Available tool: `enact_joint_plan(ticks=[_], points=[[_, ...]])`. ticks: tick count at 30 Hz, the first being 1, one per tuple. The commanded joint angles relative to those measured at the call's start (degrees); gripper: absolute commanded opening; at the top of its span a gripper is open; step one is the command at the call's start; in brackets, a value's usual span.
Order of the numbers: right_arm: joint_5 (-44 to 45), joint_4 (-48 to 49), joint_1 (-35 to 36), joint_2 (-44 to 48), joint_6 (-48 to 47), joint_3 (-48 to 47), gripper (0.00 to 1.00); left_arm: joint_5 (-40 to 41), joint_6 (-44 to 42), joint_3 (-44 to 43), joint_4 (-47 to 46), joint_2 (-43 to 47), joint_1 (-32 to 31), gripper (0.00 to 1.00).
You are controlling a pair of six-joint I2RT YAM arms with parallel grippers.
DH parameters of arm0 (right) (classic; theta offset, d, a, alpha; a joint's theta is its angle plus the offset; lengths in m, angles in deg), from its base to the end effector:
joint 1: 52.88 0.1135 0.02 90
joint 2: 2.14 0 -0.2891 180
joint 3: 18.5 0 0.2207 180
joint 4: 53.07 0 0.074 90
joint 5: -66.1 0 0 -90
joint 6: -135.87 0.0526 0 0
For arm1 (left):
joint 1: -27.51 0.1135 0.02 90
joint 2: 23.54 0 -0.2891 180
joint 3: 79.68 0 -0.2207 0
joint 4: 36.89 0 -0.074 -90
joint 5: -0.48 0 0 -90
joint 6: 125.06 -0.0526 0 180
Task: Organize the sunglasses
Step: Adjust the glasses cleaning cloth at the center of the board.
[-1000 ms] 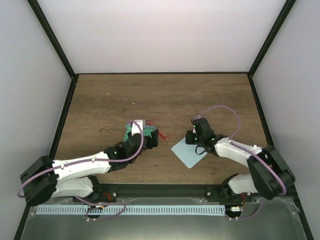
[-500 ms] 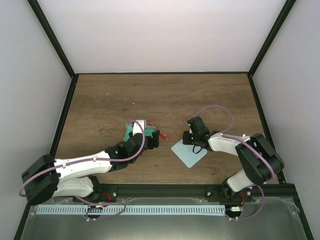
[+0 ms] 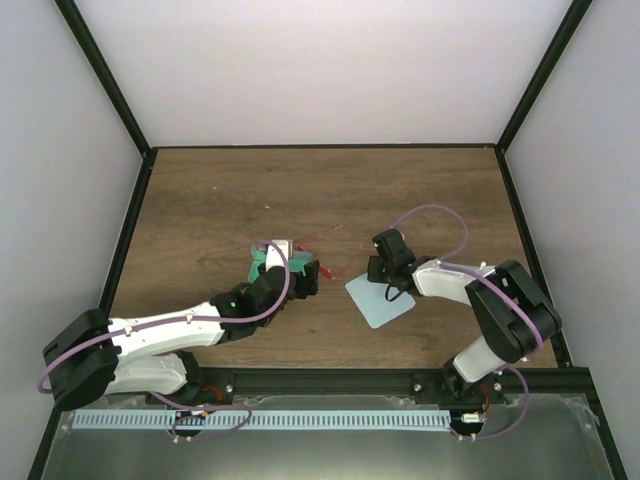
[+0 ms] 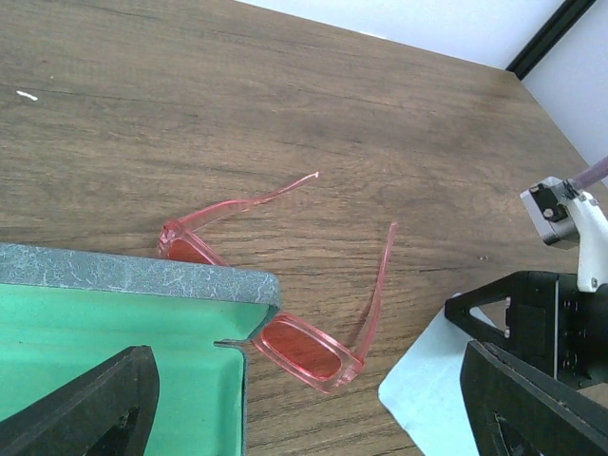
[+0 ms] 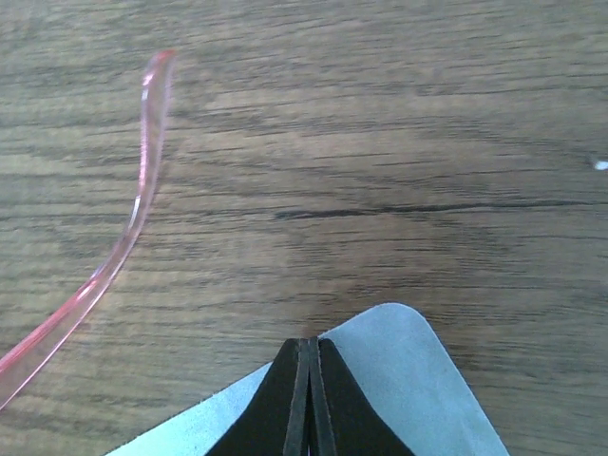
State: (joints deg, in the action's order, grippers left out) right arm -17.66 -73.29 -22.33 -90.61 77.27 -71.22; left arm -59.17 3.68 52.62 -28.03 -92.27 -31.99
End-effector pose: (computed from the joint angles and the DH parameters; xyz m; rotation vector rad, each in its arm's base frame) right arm 0.2286 0.1283 0.1689 0.0618 2.5632 0.2839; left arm 0.1369 -0.1801 0.2442 0.0524 2.0554 -0.5281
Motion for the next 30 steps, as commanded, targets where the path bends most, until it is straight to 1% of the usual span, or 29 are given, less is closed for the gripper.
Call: enact_joint_plan(ticks=[1,5,9,14,16,18,20,21,25,27,30], points=[[6.4,-6.5,-0.8,-1.0,2.3,0.1,0.01,0.2,-0.3,-1.6,0.2,0.6,0.0,0.89],[9.3,-8.2,-1.0,0.4,3.6,0.7,0.01,0.5,-0.4,-1.6,0.3,0.6,0.0,0.89],[10.0,-8.7,-0.9,3.9,4.0,1.3,0.01,0.3,-0.4,-1.6,0.2,0.1,-0.1,0.89],[3.4,-2.5,-0.9,18.1,1.0,7.0,0.01,-0.4,-0.4,-1.8,0.0,-0.5,-0.1,0.89],[0.0,-3.6,-0.9,21.3,0.9,7.2,0.01,-0.3,-0.3,-1.8,0.0,-0.6,0.0,0.89],[-5.1,-6.0,-0.9,21.4,2.1,6.6,0.01,-0.6,-0.3,-1.8,0.0,-0.8,0.0,0.89],[-11.0,-5.6,-0.8,22.2,2.7,7.8,0.01,-1.3,-0.1,-2.0,-0.1,-0.9,0.0,0.89],[-12.2,-5.0,-0.8,23.0,2.9,8.5,0.01,-1.6,0.0,-2.0,-0.1,-0.8,-0.1,0.89],[-11.7,-5.6,-0.8,23.2,2.1,9.5,0.01,-1.8,0.1,-2.0,0.0,-0.5,-0.1,0.89],[-11.2,-5.7,-0.8,21.5,1.2,9.5,0.01,-1.9,-0.1,-1.7,-0.4,-0.2,0.0,0.89],[-12.9,-4.4,-0.8,18.1,0.8,9.9,0.02,-1.5,-0.2,-1.6,-0.5,-0.4,-0.1,0.88]])
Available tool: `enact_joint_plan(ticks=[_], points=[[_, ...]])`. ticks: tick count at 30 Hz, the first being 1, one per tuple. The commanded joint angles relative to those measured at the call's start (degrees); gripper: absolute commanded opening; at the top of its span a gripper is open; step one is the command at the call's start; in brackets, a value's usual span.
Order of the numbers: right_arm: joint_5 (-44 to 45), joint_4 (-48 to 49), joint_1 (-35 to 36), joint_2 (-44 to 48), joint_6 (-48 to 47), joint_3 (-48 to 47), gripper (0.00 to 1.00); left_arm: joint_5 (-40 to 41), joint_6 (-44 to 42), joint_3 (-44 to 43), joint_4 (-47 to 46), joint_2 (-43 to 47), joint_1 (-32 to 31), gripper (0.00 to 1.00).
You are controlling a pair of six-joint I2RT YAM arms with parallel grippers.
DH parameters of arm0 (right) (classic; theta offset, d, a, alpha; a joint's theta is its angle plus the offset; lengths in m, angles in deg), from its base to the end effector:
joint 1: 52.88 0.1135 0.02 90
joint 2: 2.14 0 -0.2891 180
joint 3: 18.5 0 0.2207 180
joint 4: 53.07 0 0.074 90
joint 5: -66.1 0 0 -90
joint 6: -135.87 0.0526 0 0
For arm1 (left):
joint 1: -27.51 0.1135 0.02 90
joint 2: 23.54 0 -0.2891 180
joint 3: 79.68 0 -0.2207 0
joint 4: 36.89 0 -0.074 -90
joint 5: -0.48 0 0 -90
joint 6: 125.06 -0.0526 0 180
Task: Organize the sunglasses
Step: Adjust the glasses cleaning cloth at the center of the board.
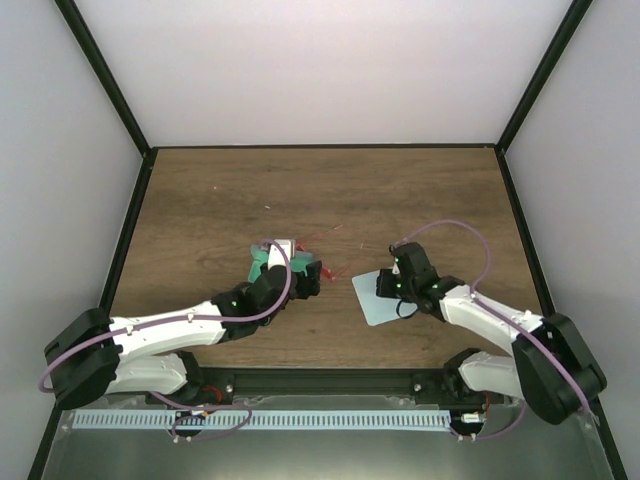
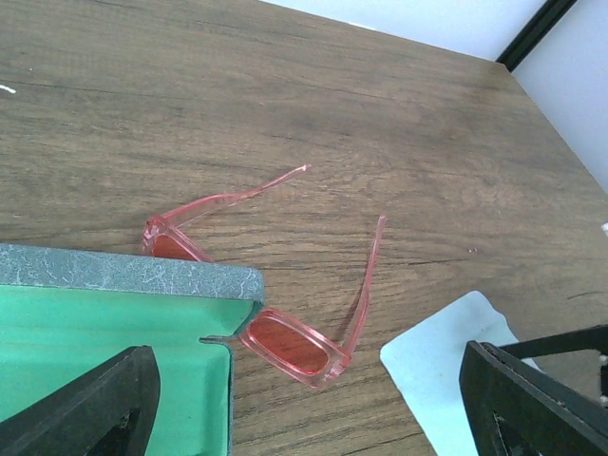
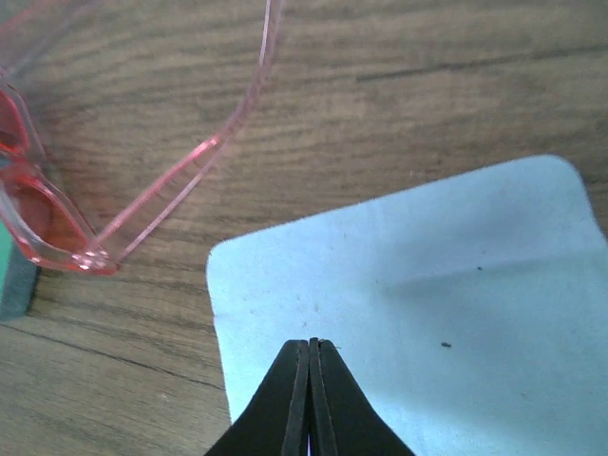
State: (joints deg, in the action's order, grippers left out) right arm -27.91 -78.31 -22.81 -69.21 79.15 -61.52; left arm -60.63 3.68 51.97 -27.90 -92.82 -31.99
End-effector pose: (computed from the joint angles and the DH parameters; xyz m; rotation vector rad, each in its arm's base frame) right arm 0.1638 0.0991 0.1939 0.0378 2.5140 0.5647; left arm 0.1376 -0.1835 0.2452 0.0688 2.0662 -0.5493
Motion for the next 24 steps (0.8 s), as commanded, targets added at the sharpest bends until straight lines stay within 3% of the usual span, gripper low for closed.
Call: enact_joint_plan(ticks=[1,15,24], points=[[-3.2,1.5,-0.4,-4.2,-1.0,0.6,0.02,-0.1,-0.2,-1.0,-0.6,0.1,-0.1,0.88],[-6.1,2.6,1.4,-2.9,0.0,5.6,0.05,0.2,1.0,-0.3,0.2,2.9,-0.1,0.89],[-5.7,3.8,6.7,-6.1,2.7,4.0,0.06,0.9,0.9,-0.1,0.8,3.8,0.0,0.89]])
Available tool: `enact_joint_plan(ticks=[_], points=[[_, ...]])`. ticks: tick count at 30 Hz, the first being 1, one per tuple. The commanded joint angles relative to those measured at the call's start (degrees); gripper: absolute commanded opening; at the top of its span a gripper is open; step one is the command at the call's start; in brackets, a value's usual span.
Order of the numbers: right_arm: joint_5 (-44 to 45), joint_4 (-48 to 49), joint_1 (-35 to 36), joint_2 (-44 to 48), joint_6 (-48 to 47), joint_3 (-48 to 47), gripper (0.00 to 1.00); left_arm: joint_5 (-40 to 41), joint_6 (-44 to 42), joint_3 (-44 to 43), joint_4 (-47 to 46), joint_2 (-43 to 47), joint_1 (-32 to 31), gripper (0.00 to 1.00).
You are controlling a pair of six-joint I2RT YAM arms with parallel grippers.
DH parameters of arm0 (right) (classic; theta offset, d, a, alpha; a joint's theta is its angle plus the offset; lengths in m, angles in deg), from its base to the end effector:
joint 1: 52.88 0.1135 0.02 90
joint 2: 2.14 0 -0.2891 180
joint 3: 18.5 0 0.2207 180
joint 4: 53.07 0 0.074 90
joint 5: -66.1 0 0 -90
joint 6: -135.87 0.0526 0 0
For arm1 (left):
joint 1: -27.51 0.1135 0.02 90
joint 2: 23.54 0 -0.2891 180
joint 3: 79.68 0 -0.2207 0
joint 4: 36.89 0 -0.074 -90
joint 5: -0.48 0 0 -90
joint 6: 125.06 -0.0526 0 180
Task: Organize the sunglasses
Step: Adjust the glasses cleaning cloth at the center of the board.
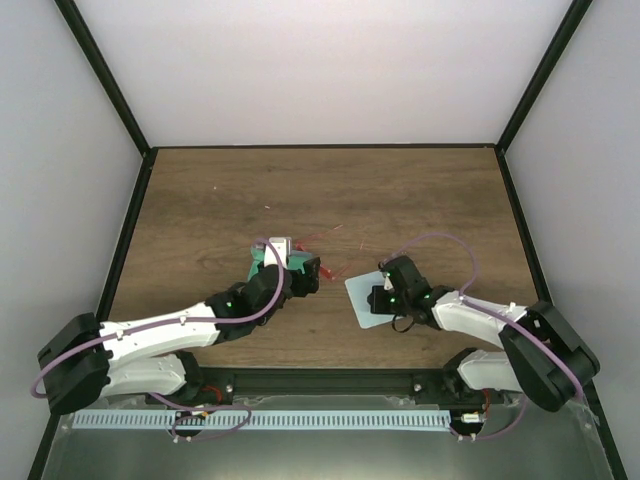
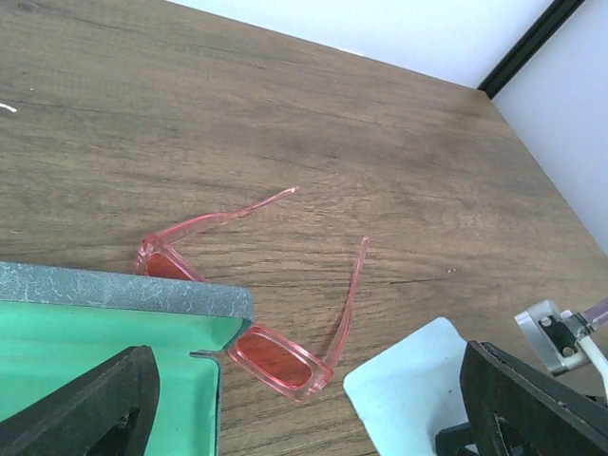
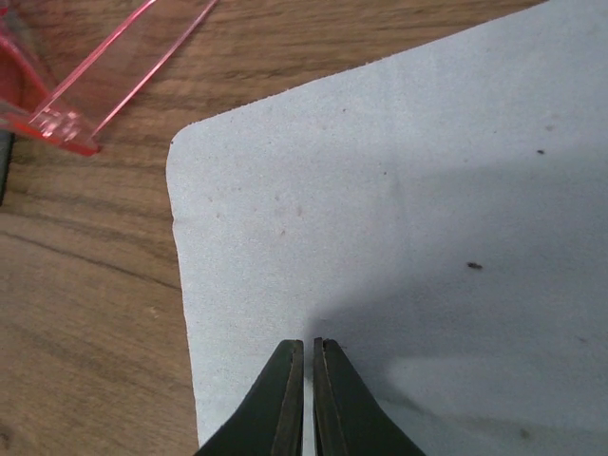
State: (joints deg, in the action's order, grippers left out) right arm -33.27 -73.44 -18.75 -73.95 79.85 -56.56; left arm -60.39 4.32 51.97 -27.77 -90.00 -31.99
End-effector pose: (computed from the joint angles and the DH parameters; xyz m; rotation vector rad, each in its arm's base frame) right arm 0.1500 0.1120 0.1635 -0.0734 2.6352 0.6567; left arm 0.1342 -0.1774 0.2551 0.0373 2.0309 -0.5909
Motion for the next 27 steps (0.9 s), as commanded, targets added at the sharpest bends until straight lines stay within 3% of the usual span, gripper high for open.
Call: enact_joint_plan(ticks=[1,10,21,27], points=[[-0.2,-1.1,3.0,-1.4,2.5,-1.3,0.06,0.6,0.3,-0.1,0.6,1.1,0.0,0.89],[2.3,-1.8,5.3,-2.8,4.9,-5.4,0.06,0.5,0.3,-0.2,0.8,1.2,0.0,0.89],[11.1,-14.9,5.6,16.7,4.3,-2.6,0.09,-0.1,0.3,-0.3,0.5,0.7,0.0,0.89],[8.0,-10.5,5.7,13.2,5.0,1.4,0.09,0.3,0.3,-0.6,0.5,-0.4,0.0,0.89]])
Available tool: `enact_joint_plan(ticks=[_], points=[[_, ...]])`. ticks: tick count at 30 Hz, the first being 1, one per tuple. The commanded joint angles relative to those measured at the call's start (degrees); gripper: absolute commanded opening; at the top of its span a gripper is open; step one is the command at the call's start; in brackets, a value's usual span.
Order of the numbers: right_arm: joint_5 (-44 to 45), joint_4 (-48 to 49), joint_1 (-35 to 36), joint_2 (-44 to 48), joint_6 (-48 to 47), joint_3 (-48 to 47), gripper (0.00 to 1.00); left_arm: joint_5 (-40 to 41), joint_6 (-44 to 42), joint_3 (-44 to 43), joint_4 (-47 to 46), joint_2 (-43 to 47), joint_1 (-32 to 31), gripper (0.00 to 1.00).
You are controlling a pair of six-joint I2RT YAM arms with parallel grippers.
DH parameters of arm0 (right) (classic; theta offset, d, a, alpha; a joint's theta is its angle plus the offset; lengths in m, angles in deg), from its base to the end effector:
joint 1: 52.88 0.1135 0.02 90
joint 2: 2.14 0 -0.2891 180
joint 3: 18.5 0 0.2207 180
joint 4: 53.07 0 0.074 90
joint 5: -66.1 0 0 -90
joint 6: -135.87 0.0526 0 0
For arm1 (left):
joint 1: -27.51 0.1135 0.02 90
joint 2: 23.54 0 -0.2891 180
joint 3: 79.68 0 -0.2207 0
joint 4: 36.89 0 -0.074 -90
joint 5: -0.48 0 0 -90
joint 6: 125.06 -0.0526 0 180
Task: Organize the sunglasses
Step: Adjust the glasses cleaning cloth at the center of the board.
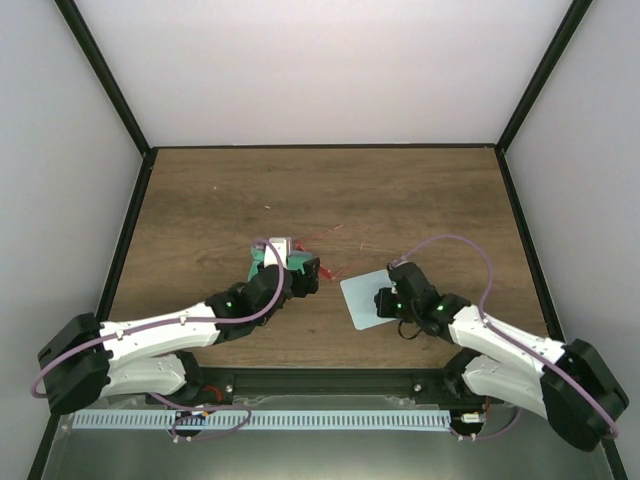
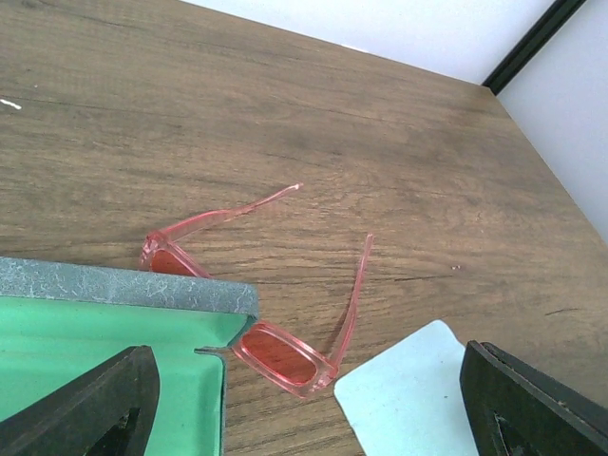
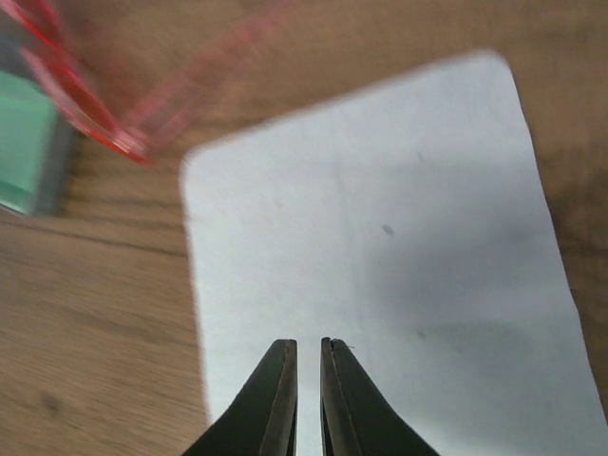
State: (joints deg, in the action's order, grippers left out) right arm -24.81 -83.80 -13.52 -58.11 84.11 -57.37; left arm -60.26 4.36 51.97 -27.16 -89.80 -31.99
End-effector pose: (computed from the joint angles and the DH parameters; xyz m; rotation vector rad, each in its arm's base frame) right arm 0.1186 0.0984 0.1944 -0.0322 2.5069 0.6212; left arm 0.1337 -0.1764 0.2546 0.0378 2.0355 -0.5836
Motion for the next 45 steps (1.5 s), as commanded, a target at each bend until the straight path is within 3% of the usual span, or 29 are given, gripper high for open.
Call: enact_joint_plan(ticks=[1,16,27,31,36,45], points=[[-0.9,0.6,0.5,-3.3,0.8,2.7,0.09,0.3,0.2,-0.6,-0.1,-0.7,0.0,0.89],[-2.8,5.9,6.1,-10.6,3.9,5.1,0.09,0.3,0.3,-0.7,0.2,-0.3,0.0,0.89],[2.6,1.0,11.5,-5.5,7.5,3.2,0.09,0.0,0.2,-0.9,0.1,-1.1,-0.1,0.89],[6.7,-3.1,11.5,-2.3,6.0,-1.6,0.13,-1.9,-0.9,-0.9,-2.1,-3.8,-0.2,0.96],[11.6,-6.6,10.7,-2.7,4.3,-8.3,0.18,-5.1,-0.6,-2.9,-3.3,-11.4,-0.4,0.85],[6.0,0.1,3.9,1.5,2.4,-6.5,0.27,-10.5,2.5,-7.7,-3.9,-23.0,-1.1,0.88]])
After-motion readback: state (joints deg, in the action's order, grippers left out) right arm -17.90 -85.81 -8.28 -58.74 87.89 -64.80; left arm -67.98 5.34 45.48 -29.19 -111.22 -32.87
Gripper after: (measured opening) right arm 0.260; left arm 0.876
